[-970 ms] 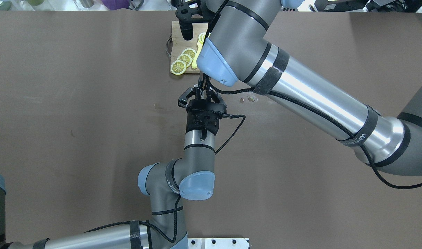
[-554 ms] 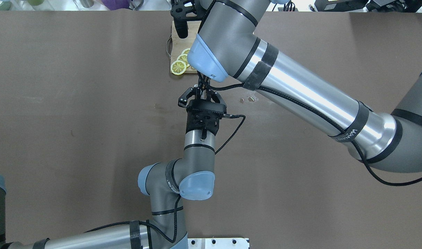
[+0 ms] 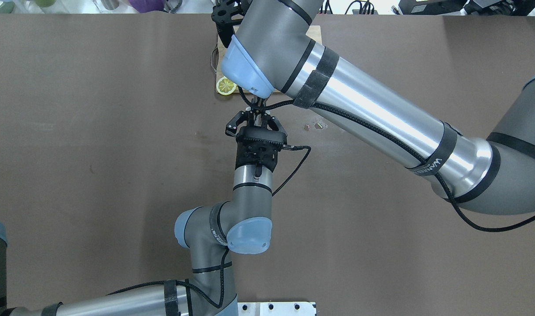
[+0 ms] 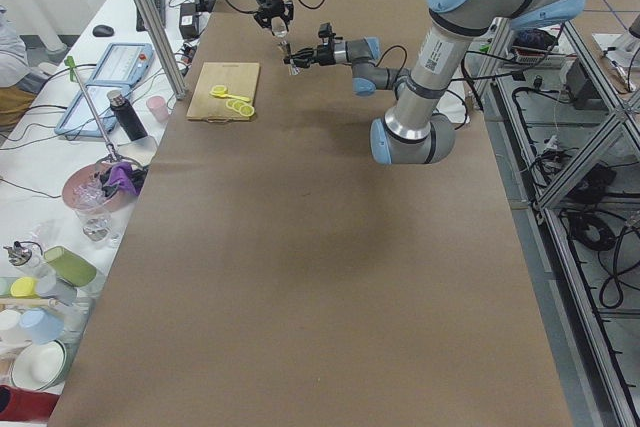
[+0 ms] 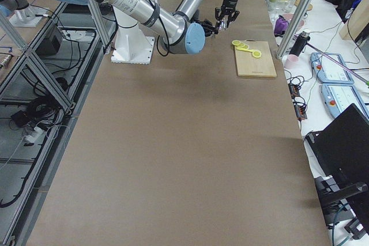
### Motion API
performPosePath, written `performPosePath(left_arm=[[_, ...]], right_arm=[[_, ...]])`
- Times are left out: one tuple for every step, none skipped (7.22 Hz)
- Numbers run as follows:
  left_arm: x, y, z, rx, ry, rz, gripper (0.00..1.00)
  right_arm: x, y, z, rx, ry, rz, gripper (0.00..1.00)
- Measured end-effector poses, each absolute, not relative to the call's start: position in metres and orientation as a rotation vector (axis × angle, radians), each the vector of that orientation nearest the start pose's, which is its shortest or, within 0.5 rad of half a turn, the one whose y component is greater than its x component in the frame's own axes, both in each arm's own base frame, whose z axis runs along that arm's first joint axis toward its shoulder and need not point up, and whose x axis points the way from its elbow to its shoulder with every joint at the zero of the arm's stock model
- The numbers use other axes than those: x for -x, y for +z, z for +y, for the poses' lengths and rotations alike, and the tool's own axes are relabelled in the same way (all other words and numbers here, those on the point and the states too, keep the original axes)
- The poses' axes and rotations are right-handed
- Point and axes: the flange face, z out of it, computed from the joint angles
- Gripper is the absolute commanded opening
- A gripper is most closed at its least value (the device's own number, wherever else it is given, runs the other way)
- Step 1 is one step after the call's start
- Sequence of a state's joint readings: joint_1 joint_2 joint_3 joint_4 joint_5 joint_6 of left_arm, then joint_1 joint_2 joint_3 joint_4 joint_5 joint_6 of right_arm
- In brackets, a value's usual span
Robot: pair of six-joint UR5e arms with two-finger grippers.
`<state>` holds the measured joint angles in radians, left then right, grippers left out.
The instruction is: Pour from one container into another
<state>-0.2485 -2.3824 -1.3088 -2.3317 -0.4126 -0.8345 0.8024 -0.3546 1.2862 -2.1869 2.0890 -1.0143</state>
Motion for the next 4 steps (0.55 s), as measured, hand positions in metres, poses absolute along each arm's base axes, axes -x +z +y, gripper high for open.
performPosePath(left_arm=[[-0.630, 0.165, -0.392, -1.376, -0.360, 0.538, 0.00], [-0.630, 0.165, -0.392, -1.376, -0.360, 0.538, 0.00], [-0.630, 0.165, -0.392, -1.376, -0.359, 0.538, 0.00], [-0.630, 0.165, -0.392, -1.376, -0.359, 0.537, 0.00]], right_arm=[[0.468, 0.046, -0.600, -0.413, -1.815, -0.536, 0.00], [0.474, 0.046, -0.598, -0.400, -1.828, -0.526, 0.00], [0.478, 0.044, -0.596, -0.387, -1.843, -0.515, 0.00], [0.479, 0.043, -0.595, -0.373, -1.857, -0.502, 0.00]])
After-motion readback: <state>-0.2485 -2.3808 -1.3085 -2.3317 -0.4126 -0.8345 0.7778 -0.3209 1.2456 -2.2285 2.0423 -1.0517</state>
